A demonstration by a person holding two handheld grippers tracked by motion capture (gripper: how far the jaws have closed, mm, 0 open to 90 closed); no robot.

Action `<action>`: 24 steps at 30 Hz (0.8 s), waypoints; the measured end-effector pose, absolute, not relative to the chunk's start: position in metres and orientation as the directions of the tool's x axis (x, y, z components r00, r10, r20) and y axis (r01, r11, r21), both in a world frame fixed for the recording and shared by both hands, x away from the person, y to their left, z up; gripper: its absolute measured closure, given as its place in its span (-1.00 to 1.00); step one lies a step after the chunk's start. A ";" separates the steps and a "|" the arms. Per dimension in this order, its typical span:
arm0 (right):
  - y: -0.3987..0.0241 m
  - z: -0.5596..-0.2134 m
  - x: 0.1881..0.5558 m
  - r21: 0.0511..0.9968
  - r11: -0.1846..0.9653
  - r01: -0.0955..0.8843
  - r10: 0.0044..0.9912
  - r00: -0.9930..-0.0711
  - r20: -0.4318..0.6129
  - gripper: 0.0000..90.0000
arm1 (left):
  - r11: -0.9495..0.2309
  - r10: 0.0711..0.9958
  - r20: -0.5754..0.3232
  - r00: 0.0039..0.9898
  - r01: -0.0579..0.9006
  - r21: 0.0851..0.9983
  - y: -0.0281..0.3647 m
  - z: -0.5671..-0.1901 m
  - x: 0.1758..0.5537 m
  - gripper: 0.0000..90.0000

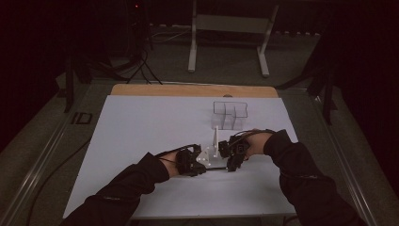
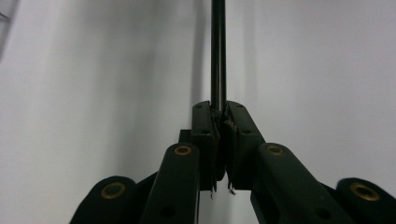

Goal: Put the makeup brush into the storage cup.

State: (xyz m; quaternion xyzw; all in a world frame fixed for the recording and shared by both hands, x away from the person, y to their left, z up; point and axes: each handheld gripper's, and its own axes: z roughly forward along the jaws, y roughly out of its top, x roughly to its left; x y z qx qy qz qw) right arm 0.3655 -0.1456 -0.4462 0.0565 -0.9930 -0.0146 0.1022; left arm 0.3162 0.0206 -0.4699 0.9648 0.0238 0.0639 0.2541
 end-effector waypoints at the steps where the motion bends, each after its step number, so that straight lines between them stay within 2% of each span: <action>1: -0.146 -0.446 0.365 0.042 0.992 -0.119 -0.125 -0.976 0.179 0.54 | -0.872 0.079 0.116 0.990 0.012 0.489 0.021 -0.470 0.316 0.88; 9: -0.156 -0.427 0.365 0.126 0.991 -0.047 -0.059 -0.994 0.088 0.12 | -0.872 0.118 0.111 0.987 0.050 0.486 0.031 -0.468 0.315 0.88; 15: -0.169 -0.413 0.359 0.214 0.977 -0.001 -0.008 -1.000 0.031 -0.26 | -0.844 0.192 0.086 0.978 0.120 0.523 0.050 -0.463 0.317 0.88; 22: -0.190 -0.401 0.355 0.328 0.940 0.095 0.109 -0.994 -0.023 -0.45 | -0.791 0.312 0.066 0.948 0.220 0.571 0.078 -0.458 0.320 0.88; 24: -0.196 -0.397 0.354 0.360 0.925 0.118 0.140 -0.989 -0.038 -0.56 | -0.768 0.340 0.054 0.939 0.244 0.592 0.085 -0.457 0.319 0.88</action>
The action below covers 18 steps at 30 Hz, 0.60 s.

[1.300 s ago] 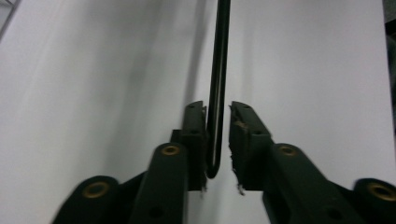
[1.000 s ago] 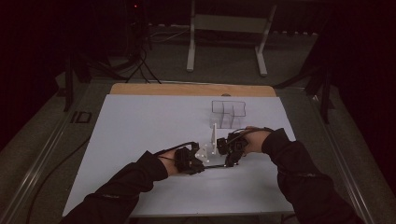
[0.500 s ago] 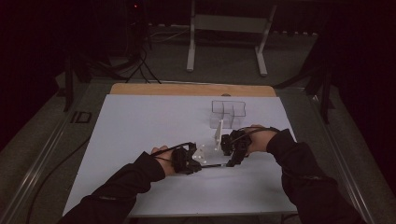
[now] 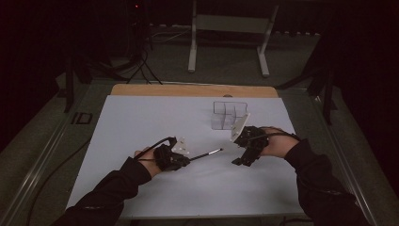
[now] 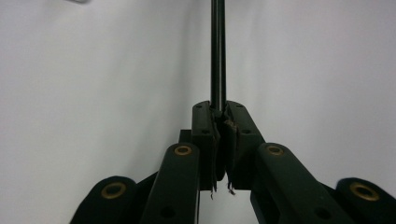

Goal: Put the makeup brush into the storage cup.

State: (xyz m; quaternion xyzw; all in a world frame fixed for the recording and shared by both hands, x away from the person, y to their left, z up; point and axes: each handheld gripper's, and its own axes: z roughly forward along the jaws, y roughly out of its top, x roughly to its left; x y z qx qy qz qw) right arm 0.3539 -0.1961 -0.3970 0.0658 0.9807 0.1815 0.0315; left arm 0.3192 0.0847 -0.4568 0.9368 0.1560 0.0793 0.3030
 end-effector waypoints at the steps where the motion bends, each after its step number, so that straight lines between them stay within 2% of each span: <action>1: -0.199 -0.395 0.353 0.377 0.917 0.128 0.155 -0.987 -0.040 -0.58 | -0.756 0.352 0.042 0.935 0.257 0.602 0.087 -0.456 0.319 0.88; 3: -0.206 -0.393 0.352 0.403 0.904 0.144 0.173 -0.984 -0.037 -0.68 | -0.735 0.371 0.025 0.928 0.277 0.619 0.092 -0.455 0.318 0.88; 17: -0.226 -0.397 0.336 0.629 0.742 0.234 0.345 -0.937 -0.059 -0.74 | -0.546 0.507 -0.091 0.857 0.401 0.735 0.118 -0.454 0.309 0.88; 18: -0.226 -0.397 0.333 0.648 0.730 0.219 0.364 -0.927 -0.096 -0.75 | -0.543 0.514 -0.084 0.854 0.400 0.738 0.119 -0.453 0.308 0.88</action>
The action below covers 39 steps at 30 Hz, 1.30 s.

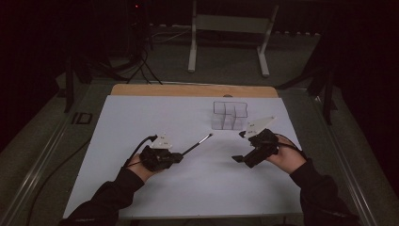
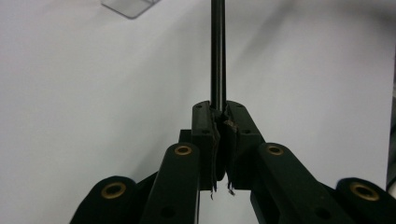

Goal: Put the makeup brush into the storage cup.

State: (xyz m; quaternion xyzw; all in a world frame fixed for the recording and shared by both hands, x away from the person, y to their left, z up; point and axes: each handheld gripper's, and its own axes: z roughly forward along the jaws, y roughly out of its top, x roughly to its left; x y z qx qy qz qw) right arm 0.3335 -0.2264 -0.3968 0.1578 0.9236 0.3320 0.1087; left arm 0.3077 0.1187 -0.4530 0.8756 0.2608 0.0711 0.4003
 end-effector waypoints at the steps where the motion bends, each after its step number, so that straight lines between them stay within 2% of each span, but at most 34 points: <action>1: -0.226 -0.397 0.331 0.661 0.716 0.223 0.385 -0.917 -0.107 -0.75 | -0.531 0.514 -0.087 0.853 0.396 0.749 0.120 -0.452 0.306 0.88; 4: -0.227 -0.396 0.325 0.701 0.676 0.227 0.415 -0.903 -0.108 -0.75 | -0.493 0.527 -0.099 0.844 0.398 0.774 0.122 -0.450 0.303 0.88; 6: -0.226 -0.396 0.316 0.735 0.644 0.212 0.457 -0.877 -0.148 -0.74 | -0.436 0.544 -0.131 0.829 0.412 0.800 0.126 -0.451 0.300 0.88; 7: -0.226 -0.396 0.314 0.748 0.630 0.211 0.466 -0.873 -0.146 -0.64 | -0.421 0.547 -0.146 0.824 0.422 0.803 0.127 -0.453 0.299 0.88; 10: -0.225 -0.394 0.309 0.769 0.607 0.201 0.492 -0.855 -0.165 -0.63 | -0.398 0.554 -0.163 0.816 0.431 0.810 0.129 -0.457 0.298 0.88; 11: -0.225 -0.394 0.307 0.785 0.588 0.196 0.514 -0.840 -0.175 -0.63 | -0.368 0.553 -0.202 0.808 0.455 0.811 0.131 -0.463 0.298 0.88; 13: -0.225 -0.394 0.307 0.775 0.525 0.351 0.560 -0.829 -0.004 -0.67 | -0.354 0.552 -0.221 0.804 0.466 0.811 0.131 -0.468 0.298 0.88; 14: -0.225 -0.395 0.307 0.783 0.498 0.372 0.573 -0.819 0.025 -0.67 | -0.344 0.550 -0.231 0.802 0.470 0.813 0.130 -0.471 0.297 0.88; 19: -0.217 -0.398 0.298 0.824 0.459 0.334 0.610 -0.792 -0.019 -0.71 | -0.335 0.550 -0.255 0.796 0.490 0.805 0.125 -0.481 0.296 0.88; 27: -0.205 -0.382 0.287 0.872 0.410 0.268 0.650 -0.756 -0.073 -0.75 | -0.215 0.582 -0.265 0.769 0.460 0.862 0.134 -0.484 0.298 0.88; 34: -0.189 -0.370 0.284 0.900 0.345 0.268 0.679 -0.733 -0.042 -0.76 | -0.181 0.589 -0.289 0.755 0.471 0.863 0.136 -0.490 0.300 0.88; 39: -0.180 -0.368 0.287 0.906 0.291 0.306 0.720 -0.693 0.003 -0.76 | -0.177 0.587 -0.289 0.756 0.468 0.866 0.136 -0.490 0.299 0.88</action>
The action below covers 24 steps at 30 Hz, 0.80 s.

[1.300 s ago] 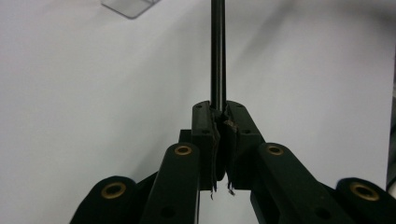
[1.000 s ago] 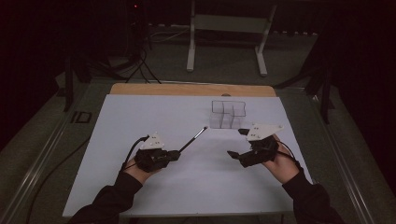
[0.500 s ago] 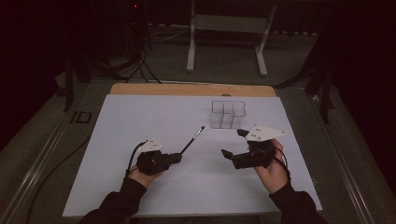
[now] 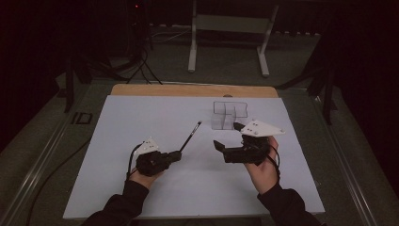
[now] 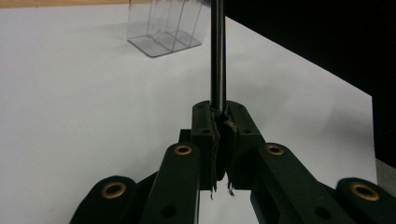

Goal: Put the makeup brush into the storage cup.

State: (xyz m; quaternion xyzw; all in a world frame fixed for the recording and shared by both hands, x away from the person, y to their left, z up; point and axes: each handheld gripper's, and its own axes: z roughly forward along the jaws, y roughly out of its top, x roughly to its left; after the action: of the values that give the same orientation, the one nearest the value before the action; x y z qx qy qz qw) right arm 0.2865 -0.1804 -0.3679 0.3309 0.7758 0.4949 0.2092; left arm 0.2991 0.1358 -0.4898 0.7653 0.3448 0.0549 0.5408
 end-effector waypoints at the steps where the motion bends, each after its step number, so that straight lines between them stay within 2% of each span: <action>1: -0.180 -0.368 0.287 0.906 0.291 0.306 0.720 -0.693 0.003 -0.76 | -0.177 0.587 -0.289 0.756 0.468 0.866 0.136 -0.490 0.299 0.88; 10: -0.159 -0.371 0.295 0.905 0.275 0.325 0.738 -0.675 0.018 -0.78 | -0.167 0.594 -0.287 0.751 0.464 0.870 0.136 -0.490 0.298 0.88; 19: -0.137 -0.388 0.307 0.882 0.231 0.410 0.768 -0.634 0.093 -0.80 | -0.167 0.597 -0.281 0.752 0.459 0.873 0.136 -0.489 0.297 0.88; 24: -0.132 -0.398 0.312 0.868 0.171 0.466 0.752 -0.631 0.190 -0.80 | -0.160 0.593 -0.289 0.751 0.463 0.872 0.136 -0.489 0.298 0.88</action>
State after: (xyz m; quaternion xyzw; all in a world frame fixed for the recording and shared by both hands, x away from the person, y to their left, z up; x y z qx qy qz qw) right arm 0.3117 -0.1321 -0.3978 0.4049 0.7517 0.5005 0.1431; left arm 0.2978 0.1362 -0.4889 0.7593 0.3477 0.0598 0.5468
